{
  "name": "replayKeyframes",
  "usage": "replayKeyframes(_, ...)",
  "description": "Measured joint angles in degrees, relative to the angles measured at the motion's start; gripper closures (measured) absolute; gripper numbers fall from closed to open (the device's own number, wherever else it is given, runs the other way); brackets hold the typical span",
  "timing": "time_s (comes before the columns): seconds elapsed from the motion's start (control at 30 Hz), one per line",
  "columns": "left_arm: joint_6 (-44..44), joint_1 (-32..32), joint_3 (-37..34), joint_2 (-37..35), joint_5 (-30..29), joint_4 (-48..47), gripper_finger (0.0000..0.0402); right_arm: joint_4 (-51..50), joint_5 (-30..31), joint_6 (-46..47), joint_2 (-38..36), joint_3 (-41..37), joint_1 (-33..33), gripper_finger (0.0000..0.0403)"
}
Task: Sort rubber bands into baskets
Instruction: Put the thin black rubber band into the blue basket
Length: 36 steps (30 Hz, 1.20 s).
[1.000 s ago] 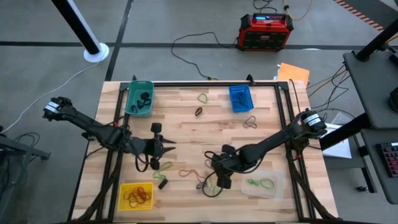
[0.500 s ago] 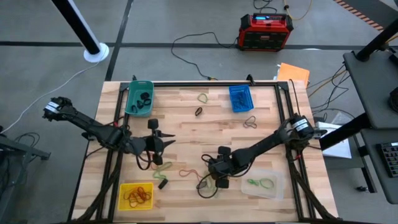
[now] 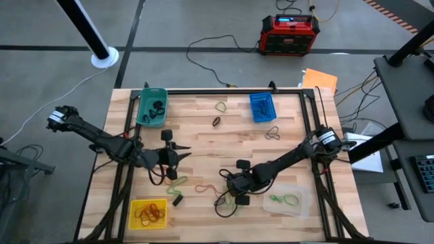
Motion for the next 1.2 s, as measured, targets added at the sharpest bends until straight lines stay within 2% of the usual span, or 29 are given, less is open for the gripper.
replayKeyframes(0.3, -0.2, 0.0, 0.0, 0.0, 0.0, 0.0, 0.0325, -0.1, 2.0, -2.0, -7.9, -0.4, 0.0, 0.0394)
replayKeyframes(0.5, -0.2, 0.0, 0.0, 0.0, 0.0, 0.0, 0.0325, -0.9, 10.1, -6.5, -17.4, -0.3, -0.8, 0.0394)
replayKeyframes(0.67, -0.2, 0.0, -0.1, 0.0, 0.0, 0.3, 0.0325, -2.8, 16.3, -10.8, -24.4, -0.4, -4.6, 0.0394)
replayKeyframes(0.83, -0.2, 0.0, -0.1, 0.0, -0.1, 1.4, 0.0325, -3.4, 22.6, -15.5, -29.7, -0.4, -12.2, 0.0394)
replayKeyframes(1.0, -0.2, 0.0, -0.1, 0.0, -0.1, 1.7, 0.0325, -3.6, 23.2, -18.2, -32.2, -0.4, -24.0, 0.0394)
replayKeyframes(1.2, -0.2, 0.0, -0.1, 0.0, -0.1, 1.7, 0.0325, -8.5, 22.6, -14.7, -32.3, -0.4, -39.5, 0.0394)
